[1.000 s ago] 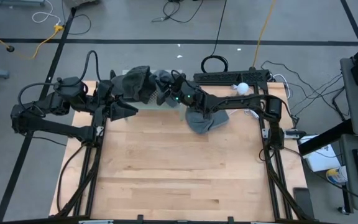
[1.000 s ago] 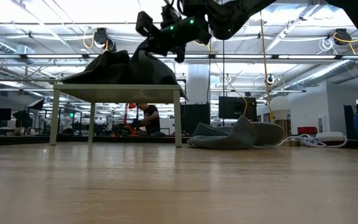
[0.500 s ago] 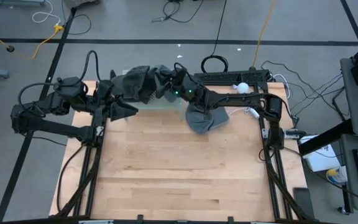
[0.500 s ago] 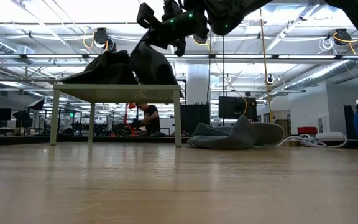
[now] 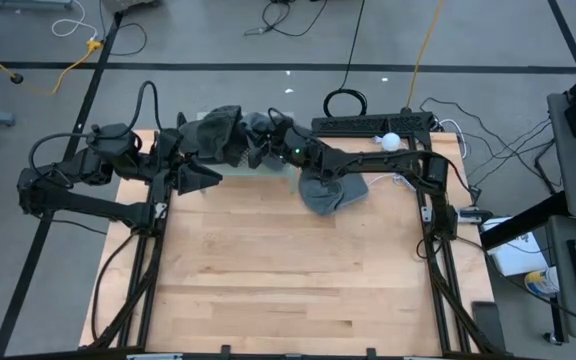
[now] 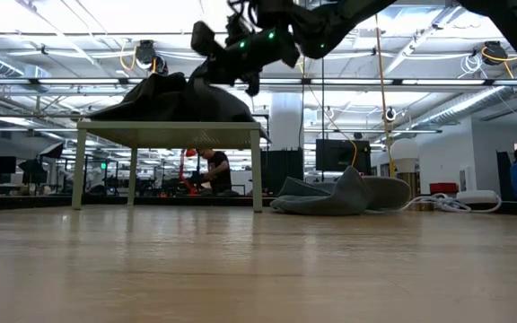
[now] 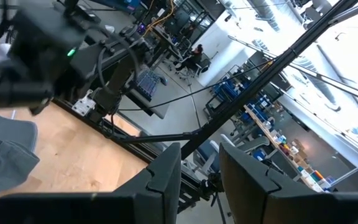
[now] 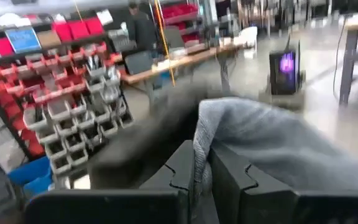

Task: Pick & Place hat
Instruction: Put the gray cap on the shelf

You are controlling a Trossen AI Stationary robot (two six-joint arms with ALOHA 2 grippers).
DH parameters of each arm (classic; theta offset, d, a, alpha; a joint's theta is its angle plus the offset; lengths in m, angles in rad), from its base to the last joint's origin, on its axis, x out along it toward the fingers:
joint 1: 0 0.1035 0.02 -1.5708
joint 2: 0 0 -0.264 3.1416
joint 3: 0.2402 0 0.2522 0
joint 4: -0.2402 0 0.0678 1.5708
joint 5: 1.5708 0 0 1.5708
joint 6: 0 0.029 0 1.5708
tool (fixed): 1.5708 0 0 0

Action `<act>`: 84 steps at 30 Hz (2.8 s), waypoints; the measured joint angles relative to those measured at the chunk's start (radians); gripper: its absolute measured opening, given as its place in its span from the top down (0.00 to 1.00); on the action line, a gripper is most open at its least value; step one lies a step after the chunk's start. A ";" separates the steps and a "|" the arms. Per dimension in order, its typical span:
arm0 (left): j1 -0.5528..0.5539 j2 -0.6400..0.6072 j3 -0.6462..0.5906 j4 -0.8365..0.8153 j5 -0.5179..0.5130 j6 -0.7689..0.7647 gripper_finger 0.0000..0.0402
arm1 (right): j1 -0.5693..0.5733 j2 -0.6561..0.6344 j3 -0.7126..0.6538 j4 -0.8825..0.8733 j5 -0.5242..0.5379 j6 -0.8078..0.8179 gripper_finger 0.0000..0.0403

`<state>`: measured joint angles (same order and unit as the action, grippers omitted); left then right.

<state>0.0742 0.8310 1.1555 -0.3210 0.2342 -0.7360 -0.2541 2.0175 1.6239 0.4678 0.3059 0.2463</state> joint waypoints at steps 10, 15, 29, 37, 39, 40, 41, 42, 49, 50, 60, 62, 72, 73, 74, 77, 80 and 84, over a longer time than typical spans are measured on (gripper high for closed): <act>0.000 0.000 0.000 0.000 0.009 -0.004 0.72 | 0.013 0.076 0.046 0.012 -0.019 -0.017 0.90; 0.000 0.000 0.000 0.000 0.035 -0.006 0.72 | 0.025 0.074 0.054 0.014 -0.020 -0.052 0.79; 0.000 0.000 0.000 0.000 0.041 -0.010 0.72 | 0.064 0.047 0.054 0.012 0.033 -0.143 0.55; 0.000 0.000 0.000 0.000 0.064 -0.010 0.72 | 0.067 -0.060 0.054 -0.168 0.032 -0.031 0.54; 0.000 0.000 0.000 0.000 0.064 -0.010 0.72 | 0.062 -0.102 0.054 -0.259 0.032 0.003 0.54; 0.000 0.000 0.000 0.000 0.064 -0.010 0.72 | 0.057 -0.124 0.054 -0.307 0.031 0.023 0.54; 0.000 0.000 0.000 0.000 0.064 -0.008 0.72 | 0.051 -0.151 0.054 -0.374 0.030 0.044 0.54; 0.000 0.000 0.000 0.000 0.064 -0.004 0.72 | 0.042 -0.178 0.054 -0.446 0.029 0.063 0.53; 0.000 0.000 0.000 0.000 0.057 0.008 0.72 | -0.104 -0.338 0.054 -0.791 -0.163 0.110 0.52; 0.000 0.000 0.000 0.000 0.057 0.008 0.72 | -0.135 -0.350 0.054 -0.828 -0.207 0.109 0.52; 0.000 0.000 0.000 0.000 0.056 0.008 0.72 | -0.458 -0.360 0.053 -0.954 -0.728 0.082 0.52; 0.000 0.000 0.000 0.000 0.056 0.008 0.72 | -0.511 -0.343 0.054 -0.951 -0.805 0.083 0.52; 0.000 0.000 0.000 0.000 0.055 0.022 0.72 | -0.679 -0.197 0.052 -0.934 -1.157 0.074 0.52; 0.000 0.000 0.000 0.000 0.055 0.023 0.72 | -0.686 -0.183 0.053 -0.927 -1.177 0.074 0.52; 0.000 0.000 0.000 0.000 0.054 0.025 0.72 | -0.694 -0.169 0.053 -0.926 -1.194 0.070 0.52; 0.000 0.000 0.000 0.000 0.054 0.032 0.72 | -0.701 -0.125 0.053 -0.891 -1.201 0.059 0.52; 0.000 0.000 0.000 0.000 0.053 0.032 0.72 | -0.701 -0.086 0.053 -0.868 -1.201 0.060 0.52; 0.000 0.000 0.000 0.000 0.052 0.030 0.72 | -0.685 -0.033 0.053 -0.833 -1.206 0.060 0.52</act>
<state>0.0742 0.8310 1.1557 -0.3210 0.2867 -0.7055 -0.9394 1.9841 1.6768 -0.3649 -0.9003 0.3061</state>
